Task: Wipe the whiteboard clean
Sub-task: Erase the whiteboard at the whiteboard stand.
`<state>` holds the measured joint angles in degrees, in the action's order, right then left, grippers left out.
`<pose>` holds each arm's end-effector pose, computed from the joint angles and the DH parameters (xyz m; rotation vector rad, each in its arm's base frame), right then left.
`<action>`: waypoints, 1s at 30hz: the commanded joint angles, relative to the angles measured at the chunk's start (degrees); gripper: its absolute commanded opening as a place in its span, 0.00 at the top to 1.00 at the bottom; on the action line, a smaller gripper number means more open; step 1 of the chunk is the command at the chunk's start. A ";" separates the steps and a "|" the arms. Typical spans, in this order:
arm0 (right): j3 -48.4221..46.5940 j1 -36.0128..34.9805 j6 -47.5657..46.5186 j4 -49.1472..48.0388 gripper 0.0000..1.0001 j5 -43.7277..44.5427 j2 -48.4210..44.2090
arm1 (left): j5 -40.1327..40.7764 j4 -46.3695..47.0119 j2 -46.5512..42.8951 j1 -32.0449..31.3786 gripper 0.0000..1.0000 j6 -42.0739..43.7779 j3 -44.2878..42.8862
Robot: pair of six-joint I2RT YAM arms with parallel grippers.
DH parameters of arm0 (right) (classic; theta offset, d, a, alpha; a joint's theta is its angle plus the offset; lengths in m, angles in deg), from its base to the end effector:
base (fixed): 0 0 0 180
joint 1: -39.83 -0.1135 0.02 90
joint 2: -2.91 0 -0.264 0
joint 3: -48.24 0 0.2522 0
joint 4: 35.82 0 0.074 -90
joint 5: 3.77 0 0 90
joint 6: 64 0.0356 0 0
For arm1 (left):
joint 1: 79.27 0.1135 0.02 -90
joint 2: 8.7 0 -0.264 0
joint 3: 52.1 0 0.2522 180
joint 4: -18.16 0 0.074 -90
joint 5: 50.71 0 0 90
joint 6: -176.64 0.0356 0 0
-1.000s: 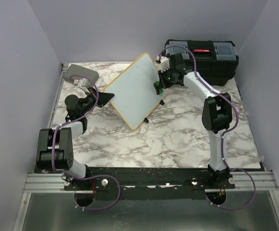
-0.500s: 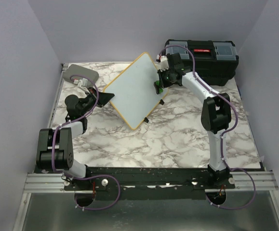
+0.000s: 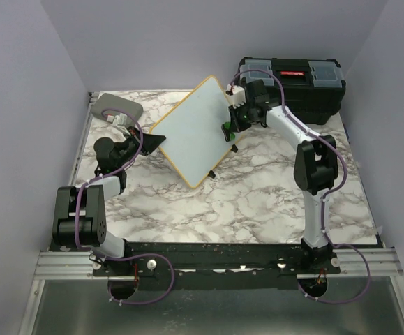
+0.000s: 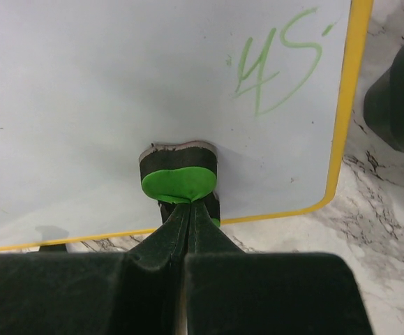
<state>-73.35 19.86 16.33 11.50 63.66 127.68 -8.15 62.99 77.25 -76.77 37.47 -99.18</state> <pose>0.4562 0.1803 0.2339 -0.7910 2.3081 0.5621 0.2961 -0.0133 0.2288 0.0046 1.6362 -1.2399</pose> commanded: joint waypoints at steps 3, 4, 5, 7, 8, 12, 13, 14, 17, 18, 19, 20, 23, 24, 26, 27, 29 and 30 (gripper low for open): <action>1.74 1.17 2.68 -2.86 0.99 7.85 -1.04 | -6.44 0.95 0.37 -1.01 1.00 -0.67 -0.80; 1.07 1.16 3.08 -2.97 0.99 8.35 -0.34 | -6.50 0.92 0.32 -1.01 1.00 -0.59 -0.81; -0.02 1.16 3.69 -2.91 0.99 8.70 0.55 | -6.52 0.72 0.23 -1.01 1.00 -0.46 -0.77; -2.34 1.17 4.73 -2.61 0.99 9.82 2.05 | -6.52 0.10 -0.06 -1.05 1.00 -0.11 -0.72; -3.36 1.18 5.06 -2.62 0.99 10.46 2.54 | -6.52 -0.04 -0.14 -1.01 1.00 0.09 -0.71; -6.47 1.25 5.95 -2.95 0.99 11.37 3.70 | -6.52 -0.23 0.11 -1.01 1.00 0.19 -0.89; -7.36 1.29 6.15 -2.95 1.00 11.24 4.02 | -6.52 -0.17 0.24 -1.01 1.00 0.16 -0.87; -8.50 1.29 6.45 -2.91 0.99 11.21 4.36 | -6.52 -0.14 0.31 -1.01 1.00 0.13 -0.95; -11.70 1.25 7.70 -2.98 0.99 10.64 5.75 | -6.51 0.13 0.35 -1.01 1.00 0.02 -0.79; -12.60 1.25 8.12 -2.99 0.99 10.57 6.43 | -6.52 0.15 0.23 -1.01 1.00 0.03 -0.75; -13.72 1.25 8.48 -2.98 0.99 10.58 7.03 | -6.52 0.05 0.16 -1.01 1.00 0.08 -0.75; -14.64 1.25 9.02 -2.78 0.99 10.60 7.83 | -6.51 -0.18 0.02 -1.01 1.00 0.17 -0.75; -16.41 1.25 9.49 -2.87 0.99 9.75 9.15 | -6.58 -0.35 -0.03 -1.01 1.00 0.30 -0.77; -16.61 1.25 9.50 -2.85 0.99 8.91 9.30 | -6.56 -0.35 -0.08 -1.01 1.00 0.29 -0.71; -16.24 1.27 9.35 -3.06 0.99 6.84 9.13 | -6.55 -0.46 -0.05 -1.01 1.00 0.34 -0.78; -16.11 1.25 8.79 -2.79 0.99 5.66 9.10 | -6.66 -0.55 0.05 -1.01 1.00 0.44 -0.75; -16.78 1.25 6.35 -0.16 0.99 2.08 9.67 | -6.52 -0.62 0.08 -1.01 1.00 0.47 -0.70; -17.37 1.25 4.78 1.80 0.99 -0.96 10.16 | -6.53 -0.58 0.01 -1.01 1.00 0.46 -0.82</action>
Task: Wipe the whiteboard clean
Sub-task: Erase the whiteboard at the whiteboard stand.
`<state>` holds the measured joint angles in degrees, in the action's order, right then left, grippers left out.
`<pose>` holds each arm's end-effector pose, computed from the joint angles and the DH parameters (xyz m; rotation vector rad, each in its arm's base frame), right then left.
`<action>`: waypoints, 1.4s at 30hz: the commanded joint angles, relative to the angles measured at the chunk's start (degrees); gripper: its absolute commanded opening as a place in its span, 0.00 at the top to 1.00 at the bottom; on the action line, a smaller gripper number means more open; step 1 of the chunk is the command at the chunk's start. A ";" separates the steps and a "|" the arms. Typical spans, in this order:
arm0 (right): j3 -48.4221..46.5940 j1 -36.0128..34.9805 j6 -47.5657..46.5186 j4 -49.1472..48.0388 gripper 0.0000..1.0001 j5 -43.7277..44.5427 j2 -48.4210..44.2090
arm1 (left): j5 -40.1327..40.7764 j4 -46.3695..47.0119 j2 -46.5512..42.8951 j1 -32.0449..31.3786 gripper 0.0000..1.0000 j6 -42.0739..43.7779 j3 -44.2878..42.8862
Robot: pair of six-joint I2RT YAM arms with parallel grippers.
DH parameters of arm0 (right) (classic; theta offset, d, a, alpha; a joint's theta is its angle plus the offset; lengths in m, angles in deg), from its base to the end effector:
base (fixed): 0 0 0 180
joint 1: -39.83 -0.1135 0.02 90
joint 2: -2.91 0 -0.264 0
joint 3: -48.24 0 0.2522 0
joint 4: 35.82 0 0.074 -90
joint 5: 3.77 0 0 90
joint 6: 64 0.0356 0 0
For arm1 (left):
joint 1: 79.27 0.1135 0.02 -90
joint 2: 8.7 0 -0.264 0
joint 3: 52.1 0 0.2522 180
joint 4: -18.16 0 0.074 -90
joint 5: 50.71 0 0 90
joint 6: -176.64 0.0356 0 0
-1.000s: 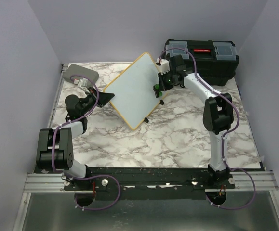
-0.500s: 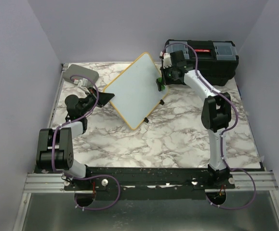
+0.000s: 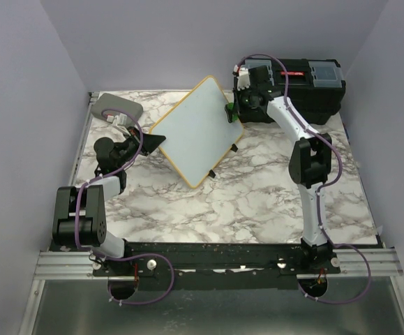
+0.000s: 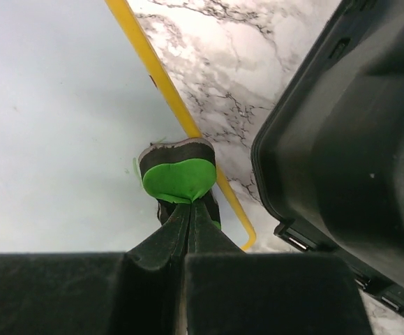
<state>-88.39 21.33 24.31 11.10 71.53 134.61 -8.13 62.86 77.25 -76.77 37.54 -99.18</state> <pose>0.4974 0.1759 0.2597 -0.5358 2.2522 0.4454 0.2962 -0.0133 0.2285 0.0038 1.6378 -1.2392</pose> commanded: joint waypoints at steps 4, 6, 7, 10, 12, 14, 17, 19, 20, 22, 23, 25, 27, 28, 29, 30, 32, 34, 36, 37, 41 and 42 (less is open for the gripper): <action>1.74 -0.37 -8.34 4.91 0.99 -18.05 1.19 | -6.54 -0.63 -0.04 -1.10 1.00 0.43 -0.91; 4.94 -0.54 -8.81 2.87 0.99 -19.05 -0.92 | -6.52 -0.71 -0.15 -1.20 1.00 0.43 -0.87; 6.09 -0.57 -8.89 1.95 0.99 -19.05 -1.73 | -6.50 -0.73 -0.16 -1.15 1.00 0.55 -0.87; 7.20 -0.57 -6.61 -0.37 0.99 -14.34 -2.76 | -6.55 -0.82 -0.23 -1.18 1.00 0.64 -0.73; 6.95 -0.53 -3.56 -2.45 0.99 -6.73 -2.67 | -6.55 -0.82 -0.34 -1.18 1.00 0.65 -0.69; 6.85 -0.39 -1.10 -4.51 0.99 0.40 -2.66 | -6.55 -0.93 -0.44 -1.23 1.00 0.72 -0.61; 6.11 -0.17 0.88 -6.36 0.99 5.64 -2.60 | -6.55 -1.33 -0.69 -1.23 1.00 0.99 -0.64; 4.45 -0.22 1.47 -6.23 0.99 6.43 -2.03 | -6.55 -1.37 -0.45 -1.19 1.00 1.00 -0.62; 3.52 -0.22 1.52 -6.06 0.99 6.40 -1.77 | -6.55 -1.28 -0.38 -1.19 1.00 0.96 -0.69; 1.84 -0.17 1.52 -5.47 0.99 5.53 -1.00 | -6.54 -1.15 -0.38 -1.19 1.00 0.93 -0.73; 1.07 -0.17 1.52 -5.16 0.99 5.12 -0.68 | -6.55 -1.16 -0.33 -1.18 1.00 0.92 -0.79; 0.24 -0.19 1.52 -4.96 0.99 4.35 -0.33 | -6.55 -1.20 -0.33 -1.18 1.00 0.87 -0.83; -0.08 -0.21 1.52 -5.15 0.99 3.57 -0.26 | -6.55 -1.15 -0.23 -1.18 1.00 0.87 -0.79; -0.34 -0.22 1.52 -5.24 0.99 3.09 -0.28 | -6.55 -1.15 -0.15 -1.20 1.00 0.88 -0.87; -0.75 -0.20 1.52 -5.30 0.99 2.63 -0.23 | -6.58 -1.15 -0.16 -1.25 1.00 0.86 -0.87; -1.19 -0.20 1.52 -5.19 0.99 2.02 -0.01 | -6.50 -1.18 -0.06 -1.27 1.00 0.88 -0.89; -3.25 -0.28 1.52 -3.92 0.99 0.45 1.01 | -6.63 -1.15 -0.02 -1.27 1.00 0.88 -1.03; -4.75 -0.31 1.15 -2.40 0.99 -1.28 2.03 | -6.59 -1.26 -0.14 -1.28 1.00 0.93 -0.96; -4.93 -0.39 0.35 -1.23 0.99 -3.00 2.57 | -6.62 -1.24 -0.09 -1.28 1.00 0.92 -1.10; -4.84 -0.40 -0.21 -0.35 0.99 -4.12 2.68 | -6.62 -1.24 -0.11 -1.28 1.00 0.90 -1.07; -4.57 -0.55 -4.41 4.60 0.99 -10.43 3.18 | -6.58 -1.28 0.01 -1.28 1.00 0.90 -1.24; -4.57 -0.56 -5.74 5.94 0.99 -11.78 3.27 | -6.59 -1.26 0.09 -1.28 1.00 0.88 -1.31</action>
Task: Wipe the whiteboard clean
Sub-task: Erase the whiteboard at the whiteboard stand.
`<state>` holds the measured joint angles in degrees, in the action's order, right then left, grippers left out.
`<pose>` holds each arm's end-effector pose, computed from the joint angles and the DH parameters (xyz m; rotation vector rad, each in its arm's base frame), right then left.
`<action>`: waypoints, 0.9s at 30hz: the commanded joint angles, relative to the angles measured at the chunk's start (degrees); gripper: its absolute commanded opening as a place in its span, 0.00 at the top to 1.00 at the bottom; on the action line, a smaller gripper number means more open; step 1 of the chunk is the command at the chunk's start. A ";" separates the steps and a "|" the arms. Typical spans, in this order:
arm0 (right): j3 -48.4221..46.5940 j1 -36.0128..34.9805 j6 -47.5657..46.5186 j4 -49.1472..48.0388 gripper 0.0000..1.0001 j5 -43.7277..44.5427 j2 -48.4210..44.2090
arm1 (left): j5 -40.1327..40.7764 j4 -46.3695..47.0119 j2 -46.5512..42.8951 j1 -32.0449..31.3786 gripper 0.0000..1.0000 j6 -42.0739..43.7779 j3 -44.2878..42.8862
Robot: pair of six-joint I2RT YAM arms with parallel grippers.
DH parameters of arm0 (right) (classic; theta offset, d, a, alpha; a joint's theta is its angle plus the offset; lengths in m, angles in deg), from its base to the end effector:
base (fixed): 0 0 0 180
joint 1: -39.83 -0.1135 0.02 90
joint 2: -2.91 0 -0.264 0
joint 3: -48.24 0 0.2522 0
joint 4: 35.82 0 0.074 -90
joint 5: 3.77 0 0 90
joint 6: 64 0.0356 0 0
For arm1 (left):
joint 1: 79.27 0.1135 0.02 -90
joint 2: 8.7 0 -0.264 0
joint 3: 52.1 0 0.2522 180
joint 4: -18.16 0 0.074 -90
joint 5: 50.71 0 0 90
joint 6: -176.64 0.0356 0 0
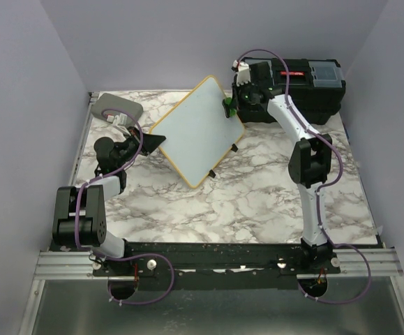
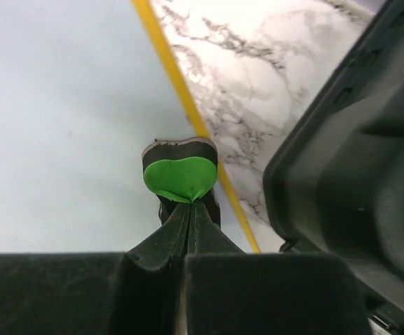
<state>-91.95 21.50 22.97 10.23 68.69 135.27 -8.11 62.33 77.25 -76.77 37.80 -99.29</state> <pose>0.5021 0.1777 0.2762 -0.5798 2.1696 0.4871 0.2965 -0.0133 0.2282 0.0025 1.6430 -1.2371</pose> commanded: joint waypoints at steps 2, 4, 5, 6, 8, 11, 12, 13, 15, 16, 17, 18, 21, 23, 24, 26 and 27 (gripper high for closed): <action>-0.56 -0.89 -6.64 8.99 0.99 -11.54 2.40 | -6.61 -0.72 0.09 -1.36 1.00 0.59 -1.20; 0.48 -1.00 -7.97 9.68 0.99 -12.77 1.84 | -6.61 -0.72 0.03 -1.36 1.00 0.67 -1.18; 1.42 -1.01 -8.04 9.33 0.99 -12.47 1.45 | -6.64 -0.72 0.07 -1.37 1.00 0.65 -1.16; 2.31 -0.99 -7.60 8.27 0.99 -10.80 0.89 | -6.64 -0.72 -0.06 -1.41 1.00 0.61 -1.03; 4.80 -1.01 -4.93 4.35 0.99 -4.19 -0.33 | -6.64 -0.76 -0.09 -1.36 1.00 0.70 -0.97; 6.20 -0.90 -0.61 -1.07 0.99 7.96 -1.17 | -6.61 -0.96 -0.38 -1.37 1.00 0.78 -0.91; 5.76 -0.91 0.18 -1.87 0.99 11.54 -0.96 | -6.59 -1.05 -0.35 -1.42 1.00 0.87 -0.80; 4.88 -0.92 0.64 -1.90 0.99 13.31 -0.60 | -6.60 -1.15 -0.47 -1.37 1.00 1.01 -0.83; 2.05 -0.91 0.93 -0.71 0.99 14.46 0.78 | -6.70 -1.33 -0.60 -1.43 1.00 1.10 -0.82; 0.84 -0.92 0.92 -0.17 0.99 13.75 1.33 | -6.66 -1.48 -0.53 -1.43 1.00 1.27 -0.88; 0.14 -0.88 0.90 0.25 0.99 12.71 1.65 | -6.64 -1.59 -0.58 -1.41 1.00 1.30 -0.92; -0.11 -0.89 0.64 0.38 0.99 10.77 1.76 | -6.66 -1.59 -0.56 -1.44 1.00 1.29 -0.89; -0.49 -0.92 -0.34 0.62 0.99 4.66 1.78 | -6.64 -1.59 -0.45 -1.45 1.00 1.30 -0.94; -1.46 -0.92 -1.28 1.63 0.99 -1.85 2.05 | -6.60 -1.59 -0.38 -1.45 1.00 1.34 -0.99; -2.07 -0.99 -1.96 2.59 0.99 -4.55 2.29 | -6.62 -1.59 -0.41 -1.50 1.00 1.38 -0.97; -3.54 -1.37 -3.22 4.43 0.99 -9.58 2.79 | -6.66 -1.59 -0.37 -1.47 1.00 1.31 -1.02; -4.03 -1.62 -4.21 5.21 0.99 -11.35 2.90 | -6.65 -1.59 -0.41 -1.47 1.00 1.32 -1.08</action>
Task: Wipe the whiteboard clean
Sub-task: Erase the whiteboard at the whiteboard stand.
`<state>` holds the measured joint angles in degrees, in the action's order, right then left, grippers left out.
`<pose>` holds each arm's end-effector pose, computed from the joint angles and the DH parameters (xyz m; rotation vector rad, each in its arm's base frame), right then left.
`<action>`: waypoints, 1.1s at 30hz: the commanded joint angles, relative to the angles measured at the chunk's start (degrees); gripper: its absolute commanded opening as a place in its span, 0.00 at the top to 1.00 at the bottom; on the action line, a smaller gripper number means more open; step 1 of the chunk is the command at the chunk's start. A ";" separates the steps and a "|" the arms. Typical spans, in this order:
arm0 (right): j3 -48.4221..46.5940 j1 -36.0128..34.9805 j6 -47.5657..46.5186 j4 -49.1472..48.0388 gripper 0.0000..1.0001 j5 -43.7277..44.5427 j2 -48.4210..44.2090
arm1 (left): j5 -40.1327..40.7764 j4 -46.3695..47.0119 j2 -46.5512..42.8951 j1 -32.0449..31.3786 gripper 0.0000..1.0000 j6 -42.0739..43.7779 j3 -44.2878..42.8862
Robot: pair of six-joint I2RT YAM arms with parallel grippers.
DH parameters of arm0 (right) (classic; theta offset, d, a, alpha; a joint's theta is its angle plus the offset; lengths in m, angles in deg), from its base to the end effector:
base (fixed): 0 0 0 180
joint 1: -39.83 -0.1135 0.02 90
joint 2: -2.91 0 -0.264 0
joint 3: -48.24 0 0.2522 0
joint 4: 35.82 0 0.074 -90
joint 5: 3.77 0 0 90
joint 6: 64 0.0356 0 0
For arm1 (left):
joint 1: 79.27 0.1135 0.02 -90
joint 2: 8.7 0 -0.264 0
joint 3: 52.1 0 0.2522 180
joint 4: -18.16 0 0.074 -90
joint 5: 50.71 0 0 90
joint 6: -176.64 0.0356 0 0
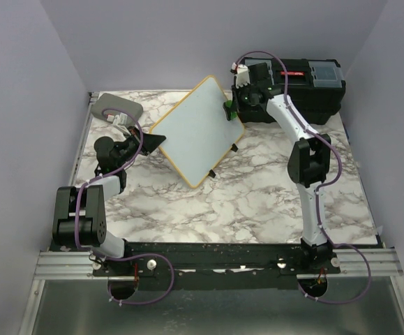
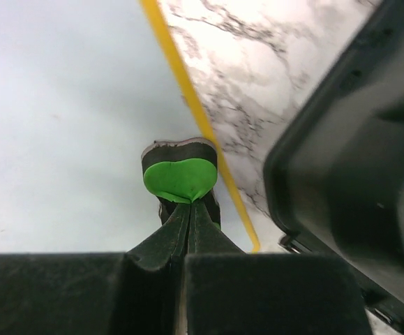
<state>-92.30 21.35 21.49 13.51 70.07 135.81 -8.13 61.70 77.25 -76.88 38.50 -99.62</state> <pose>0.5000 0.1775 0.2685 -0.6018 2.2244 0.4495 0.2975 -0.0138 0.2288 0.0111 1.6455 -1.2307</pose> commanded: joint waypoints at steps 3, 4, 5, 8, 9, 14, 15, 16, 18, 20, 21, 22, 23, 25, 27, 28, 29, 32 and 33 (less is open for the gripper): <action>-3.12 -2.81 -5.74 3.58 0.99 -15.93 1.66 | -6.63 -1.06 -0.46 -1.34 1.00 0.67 -0.66; -2.56 -3.23 -6.59 3.78 0.99 -16.32 1.37 | -6.63 -1.06 -0.44 -1.34 1.00 0.67 -0.62; -1.71 -3.48 -6.92 3.75 0.99 -16.29 0.87 | -6.65 -1.07 -0.53 -1.34 1.00 0.67 -0.56; 1.22 -3.58 -4.37 0.51 0.99 -7.82 -0.33 | -6.56 -1.05 -0.64 -1.36 1.00 0.77 -0.54; 1.75 -3.54 -2.86 -0.86 0.99 -0.96 -0.44 | -6.60 -1.05 -0.61 -1.34 1.00 0.69 -0.54; -1.55 -1.82 0.88 -2.61 0.99 12.18 1.54 | -6.61 -0.96 -0.74 -1.34 1.00 0.62 -0.44; -2.88 -1.73 0.67 -1.51 0.99 11.95 2.36 | -6.63 -0.96 -0.74 -1.34 1.00 0.63 -0.48; -4.10 -1.73 0.48 -0.74 0.99 11.86 2.95 | -6.62 -0.96 -0.71 -1.34 1.00 0.63 -0.50; -4.72 -1.73 0.21 0.32 0.99 11.53 3.79 | -6.62 -0.96 -0.74 -1.35 1.00 0.60 -0.44; -3.99 -1.72 0.08 0.91 0.99 12.37 4.30 | -6.61 -1.04 -0.85 -1.36 1.00 0.76 -0.36; -2.94 -1.73 -0.09 0.84 0.99 13.19 4.19 | -6.63 -1.12 -0.74 -1.34 1.00 0.80 -0.44; -1.76 -1.73 -0.41 0.60 0.99 13.30 3.76 | -6.57 -1.18 -0.73 -1.34 1.00 0.71 -0.53; -0.08 -1.71 -0.84 0.19 0.99 12.99 3.22 | -6.60 -1.13 -0.63 -1.34 1.00 0.76 -0.64; 3.04 -1.73 -1.92 -0.21 0.99 10.48 1.93 | -6.71 -0.98 -0.44 -1.34 1.00 0.66 -0.82; 4.77 -1.73 -3.79 0.95 0.99 5.53 1.17 | -6.68 -0.79 -0.24 -1.34 1.00 0.50 -0.87; 5.49 -1.73 -5.06 1.88 0.99 2.11 0.89 | -6.66 -0.71 -0.18 -1.34 1.00 0.48 -0.83; 6.22 -1.73 -6.28 2.63 0.99 -0.89 0.47 | -6.71 -0.70 -0.14 -1.34 1.00 0.50 -0.78; 10.16 -1.91 -8.72 2.80 0.99 -8.27 -1.61 | -6.66 -0.44 -0.09 -1.34 1.00 0.40 -0.70; 11.97 -1.99 -8.71 1.44 0.99 -9.42 -3.08 | -6.68 -0.43 -0.14 -1.34 1.00 0.32 -0.77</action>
<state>-86.88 20.69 16.42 12.55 73.24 134.48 -8.13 61.48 77.23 -76.90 38.48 -99.84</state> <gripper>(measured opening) 0.007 0.044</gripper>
